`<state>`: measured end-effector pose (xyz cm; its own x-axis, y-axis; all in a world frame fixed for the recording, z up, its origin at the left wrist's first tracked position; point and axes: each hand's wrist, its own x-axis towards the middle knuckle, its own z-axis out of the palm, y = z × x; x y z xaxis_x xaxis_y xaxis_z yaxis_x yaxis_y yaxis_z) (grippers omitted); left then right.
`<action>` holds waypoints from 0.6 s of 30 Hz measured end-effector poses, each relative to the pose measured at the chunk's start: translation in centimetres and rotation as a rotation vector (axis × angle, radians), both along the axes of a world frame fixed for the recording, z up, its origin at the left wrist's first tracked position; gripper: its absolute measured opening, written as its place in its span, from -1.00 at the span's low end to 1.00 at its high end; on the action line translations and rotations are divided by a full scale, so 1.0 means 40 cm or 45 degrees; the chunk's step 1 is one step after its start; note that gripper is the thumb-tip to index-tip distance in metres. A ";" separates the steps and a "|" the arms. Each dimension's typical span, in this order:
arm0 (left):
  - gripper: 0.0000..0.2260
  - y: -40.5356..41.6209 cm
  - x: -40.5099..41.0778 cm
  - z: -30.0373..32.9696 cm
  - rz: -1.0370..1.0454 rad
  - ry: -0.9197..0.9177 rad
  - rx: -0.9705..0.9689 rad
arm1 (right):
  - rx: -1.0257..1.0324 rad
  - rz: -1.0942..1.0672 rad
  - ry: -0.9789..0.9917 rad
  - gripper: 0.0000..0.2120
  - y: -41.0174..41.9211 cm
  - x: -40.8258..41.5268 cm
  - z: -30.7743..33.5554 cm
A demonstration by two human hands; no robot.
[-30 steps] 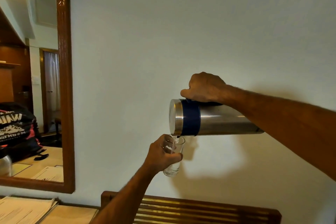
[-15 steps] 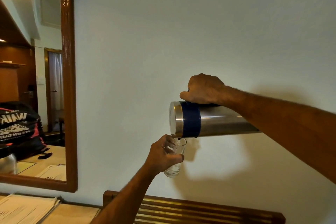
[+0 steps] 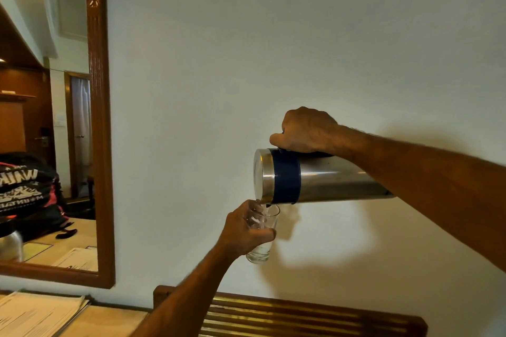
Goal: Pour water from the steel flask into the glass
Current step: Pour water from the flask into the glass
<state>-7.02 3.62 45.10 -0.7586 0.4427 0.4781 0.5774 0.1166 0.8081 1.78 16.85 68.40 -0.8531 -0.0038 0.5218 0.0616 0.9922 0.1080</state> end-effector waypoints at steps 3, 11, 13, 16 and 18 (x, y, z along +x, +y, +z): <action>-0.44 0.007 0.000 0.007 0.001 0.016 -0.004 | 0.003 -0.003 -0.001 -0.63 0.004 0.003 0.002; -0.48 0.024 0.011 0.015 -0.019 0.019 0.033 | 0.014 -0.006 0.019 -0.63 0.013 0.019 0.007; -0.49 0.028 0.014 0.014 -0.028 0.011 0.041 | 0.024 -0.005 0.024 -0.62 0.015 0.020 0.007; -0.46 0.031 0.012 0.013 -0.035 0.016 0.032 | 0.027 -0.005 0.021 -0.62 0.015 0.024 0.009; -0.43 0.032 0.014 0.015 -0.038 0.020 0.029 | 0.027 -0.005 0.022 -0.63 0.015 0.028 0.011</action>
